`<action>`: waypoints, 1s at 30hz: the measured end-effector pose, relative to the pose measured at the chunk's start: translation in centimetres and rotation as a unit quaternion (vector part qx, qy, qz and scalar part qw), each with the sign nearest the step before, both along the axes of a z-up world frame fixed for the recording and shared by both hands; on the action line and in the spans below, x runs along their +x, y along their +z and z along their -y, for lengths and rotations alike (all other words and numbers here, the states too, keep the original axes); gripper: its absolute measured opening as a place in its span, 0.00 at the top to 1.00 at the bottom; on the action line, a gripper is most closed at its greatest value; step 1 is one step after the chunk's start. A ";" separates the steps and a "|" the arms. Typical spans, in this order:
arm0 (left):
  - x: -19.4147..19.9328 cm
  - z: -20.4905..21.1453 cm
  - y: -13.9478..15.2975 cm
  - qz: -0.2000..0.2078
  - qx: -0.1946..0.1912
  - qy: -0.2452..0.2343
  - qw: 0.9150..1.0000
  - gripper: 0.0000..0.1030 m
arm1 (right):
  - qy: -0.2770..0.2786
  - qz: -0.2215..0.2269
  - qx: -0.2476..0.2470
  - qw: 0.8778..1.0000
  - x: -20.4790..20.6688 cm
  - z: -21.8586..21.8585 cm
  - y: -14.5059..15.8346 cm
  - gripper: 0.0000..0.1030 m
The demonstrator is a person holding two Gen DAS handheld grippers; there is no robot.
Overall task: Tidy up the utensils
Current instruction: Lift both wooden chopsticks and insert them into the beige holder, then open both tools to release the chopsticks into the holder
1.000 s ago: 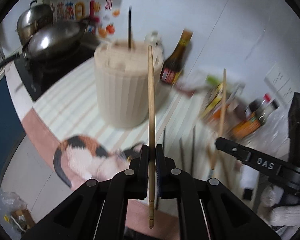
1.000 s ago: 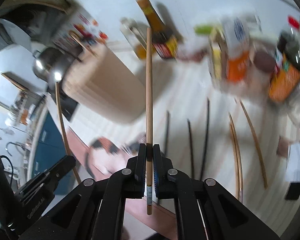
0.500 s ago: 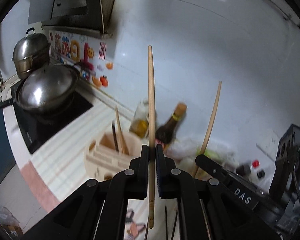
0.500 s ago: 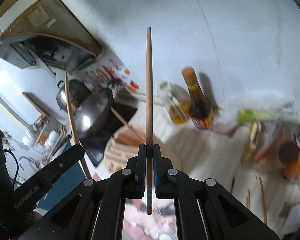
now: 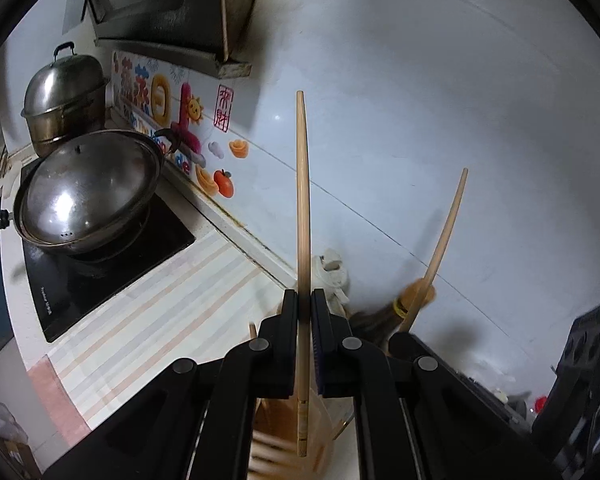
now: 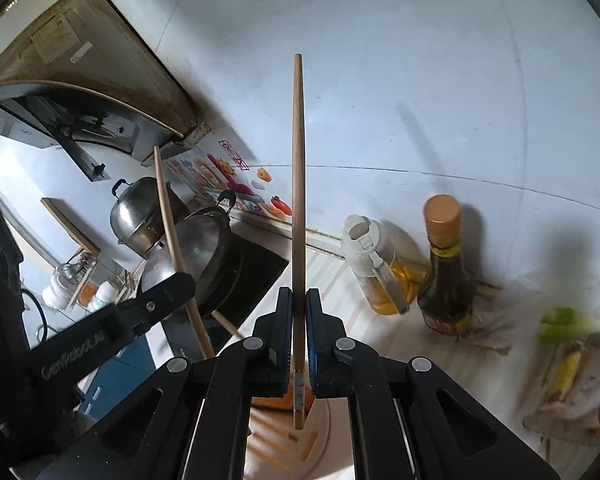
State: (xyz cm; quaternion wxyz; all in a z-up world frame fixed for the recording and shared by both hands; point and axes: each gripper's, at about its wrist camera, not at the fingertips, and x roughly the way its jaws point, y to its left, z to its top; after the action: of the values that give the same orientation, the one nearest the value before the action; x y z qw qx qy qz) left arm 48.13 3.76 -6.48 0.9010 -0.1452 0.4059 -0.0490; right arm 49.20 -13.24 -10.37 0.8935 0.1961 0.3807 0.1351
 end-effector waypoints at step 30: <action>1.6 -0.4 -4.2 -0.018 -0.019 -0.003 1.000 0.96 | 0.053 0.030 0.008 0.998 -0.3 -0.5 -4.4 0.94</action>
State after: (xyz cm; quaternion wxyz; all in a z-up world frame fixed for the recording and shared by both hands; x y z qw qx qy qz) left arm 49.76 4.21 -10.70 0.8907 -0.1615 0.4212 -0.0567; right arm 48.93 -12.72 -14.72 0.8946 0.1783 0.3624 0.1912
